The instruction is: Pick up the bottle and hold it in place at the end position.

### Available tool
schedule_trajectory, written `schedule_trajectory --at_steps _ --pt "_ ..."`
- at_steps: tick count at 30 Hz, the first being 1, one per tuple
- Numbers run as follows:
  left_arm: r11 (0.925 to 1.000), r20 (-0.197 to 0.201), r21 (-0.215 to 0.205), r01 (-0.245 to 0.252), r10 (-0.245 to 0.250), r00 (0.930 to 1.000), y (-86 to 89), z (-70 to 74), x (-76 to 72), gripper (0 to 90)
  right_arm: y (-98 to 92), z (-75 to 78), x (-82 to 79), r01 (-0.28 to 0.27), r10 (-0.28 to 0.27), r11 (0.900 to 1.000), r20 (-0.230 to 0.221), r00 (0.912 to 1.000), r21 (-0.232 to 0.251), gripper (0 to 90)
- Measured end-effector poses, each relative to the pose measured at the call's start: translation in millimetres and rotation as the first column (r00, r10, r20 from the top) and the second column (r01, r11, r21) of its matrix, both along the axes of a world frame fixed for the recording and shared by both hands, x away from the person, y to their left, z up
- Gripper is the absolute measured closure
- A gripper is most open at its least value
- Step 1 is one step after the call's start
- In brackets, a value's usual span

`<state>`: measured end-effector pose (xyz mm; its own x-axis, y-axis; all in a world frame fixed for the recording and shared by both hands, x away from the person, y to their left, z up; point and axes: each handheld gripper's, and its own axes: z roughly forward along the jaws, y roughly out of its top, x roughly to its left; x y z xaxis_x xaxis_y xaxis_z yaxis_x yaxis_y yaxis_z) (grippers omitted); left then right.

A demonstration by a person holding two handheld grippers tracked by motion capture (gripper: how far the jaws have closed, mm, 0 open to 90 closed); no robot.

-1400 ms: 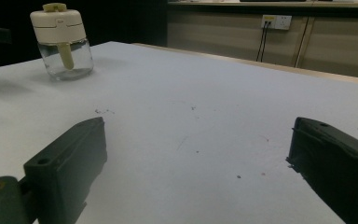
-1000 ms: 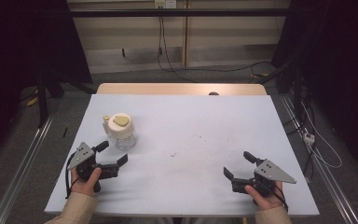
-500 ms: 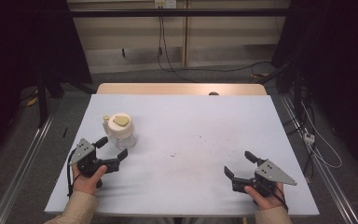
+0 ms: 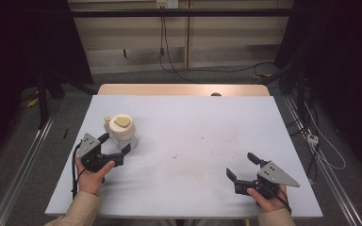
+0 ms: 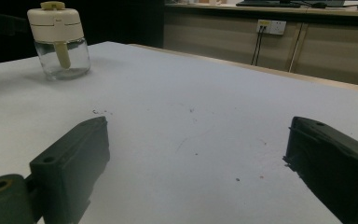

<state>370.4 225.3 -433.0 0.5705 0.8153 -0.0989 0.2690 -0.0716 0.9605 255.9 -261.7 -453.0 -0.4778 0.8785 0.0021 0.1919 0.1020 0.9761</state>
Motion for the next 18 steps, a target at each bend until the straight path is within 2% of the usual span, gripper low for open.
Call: schedule_trajectory --at_steps 6,18 --pt "0.9987 -0.008 0.037 -0.034 0.034 0.9994 -0.4 -2.8 4.3 2.9 0.3 0.0 0.1 -0.006 0.006 1.000 -0.003 1.0000 -0.001 5.6" --pt "0.9959 -0.027 0.050 -0.075 0.076 0.9967 -7.8 -10.5 19.7 3.3 -0.2 0.5 0.0 -0.002 0.002 1.000 0.005 1.0000 0.003 5.7"
